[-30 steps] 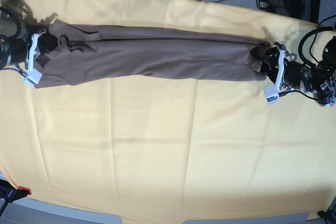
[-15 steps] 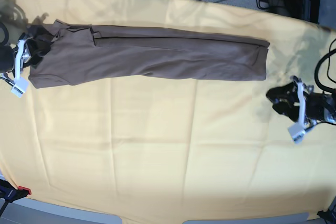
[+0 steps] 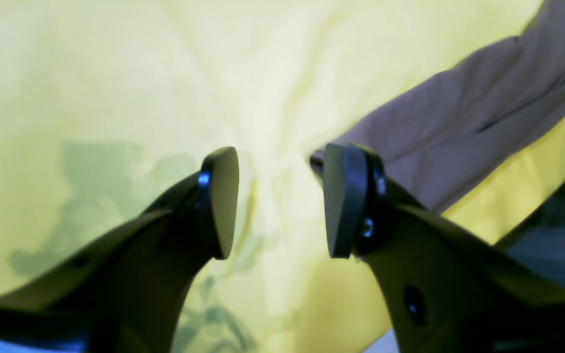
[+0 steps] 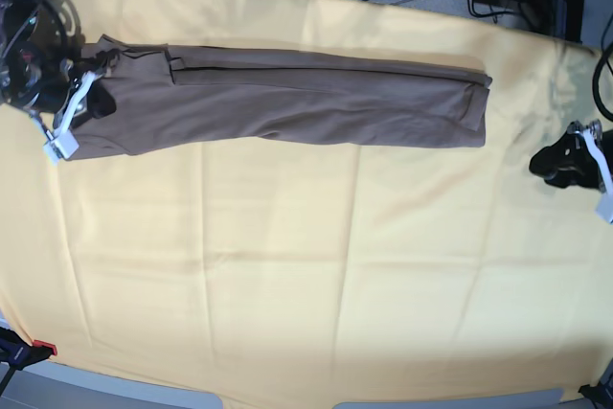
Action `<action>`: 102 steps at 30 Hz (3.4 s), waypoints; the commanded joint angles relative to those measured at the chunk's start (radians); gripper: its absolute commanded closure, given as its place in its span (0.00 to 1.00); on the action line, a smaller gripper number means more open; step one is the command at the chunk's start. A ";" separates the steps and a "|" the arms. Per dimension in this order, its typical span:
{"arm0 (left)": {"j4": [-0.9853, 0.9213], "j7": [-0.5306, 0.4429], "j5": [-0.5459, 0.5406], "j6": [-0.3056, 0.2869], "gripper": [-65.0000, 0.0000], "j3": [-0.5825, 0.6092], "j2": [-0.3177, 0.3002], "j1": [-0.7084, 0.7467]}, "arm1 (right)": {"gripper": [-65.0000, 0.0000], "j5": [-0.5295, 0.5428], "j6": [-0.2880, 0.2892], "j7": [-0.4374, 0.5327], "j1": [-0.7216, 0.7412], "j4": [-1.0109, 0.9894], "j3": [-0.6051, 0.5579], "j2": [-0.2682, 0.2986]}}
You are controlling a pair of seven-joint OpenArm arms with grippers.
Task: Fold the T-shirt properly
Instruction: 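Move the left gripper to the strip end and grasp it, then fold the strip end with the left gripper toward the right gripper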
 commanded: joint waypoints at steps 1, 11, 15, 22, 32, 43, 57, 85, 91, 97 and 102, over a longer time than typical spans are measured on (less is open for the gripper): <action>0.011 -0.016 -0.021 -0.001 0.54 -0.047 -0.013 0.008 | 1.00 -0.040 0.002 0.007 0.005 0.011 0.010 0.012; 0.011 -0.007 -0.063 -0.012 0.47 -0.169 0.123 0.243 | 1.00 -0.079 0.002 0.021 -0.015 0.011 0.010 -0.004; 0.011 -0.019 -0.064 -0.017 0.47 -0.169 0.196 0.265 | 1.00 -0.079 0.002 0.020 -0.016 0.011 0.010 -0.004; 0.011 -0.026 -0.047 -0.030 0.47 -0.167 0.307 0.273 | 1.00 -0.079 0.002 0.020 -0.015 0.011 0.010 -0.004; 0.012 -0.132 0.119 0.000 0.47 -0.166 0.378 0.272 | 1.00 -0.078 0.002 0.020 -0.015 0.011 0.010 -0.004; 0.013 -0.105 0.119 0.014 0.47 -0.116 0.410 0.272 | 1.00 -0.028 0.002 0.020 -0.015 0.011 0.010 -0.004; 0.023 -0.100 0.116 0.015 1.00 0.010 0.473 0.213 | 1.00 0.000 0.002 0.004 -0.015 0.011 0.010 -0.004; 0.189 0.002 -0.080 0.010 1.00 -0.262 0.485 0.254 | 1.00 -0.041 0.002 0.002 -0.016 0.011 0.010 -0.004; 0.189 0.032 -0.155 -0.040 1.00 -0.262 0.565 0.253 | 1.00 -0.041 0.002 0.002 -0.016 0.011 0.010 -0.004; 0.224 0.038 -0.155 -0.061 1.00 -0.188 0.666 0.253 | 1.00 -0.041 0.002 0.002 -0.016 0.011 0.010 -0.004; 0.278 0.031 -0.155 -0.075 1.00 -0.055 0.756 0.242 | 1.00 -0.041 0.002 0.002 -0.018 0.011 0.010 -0.004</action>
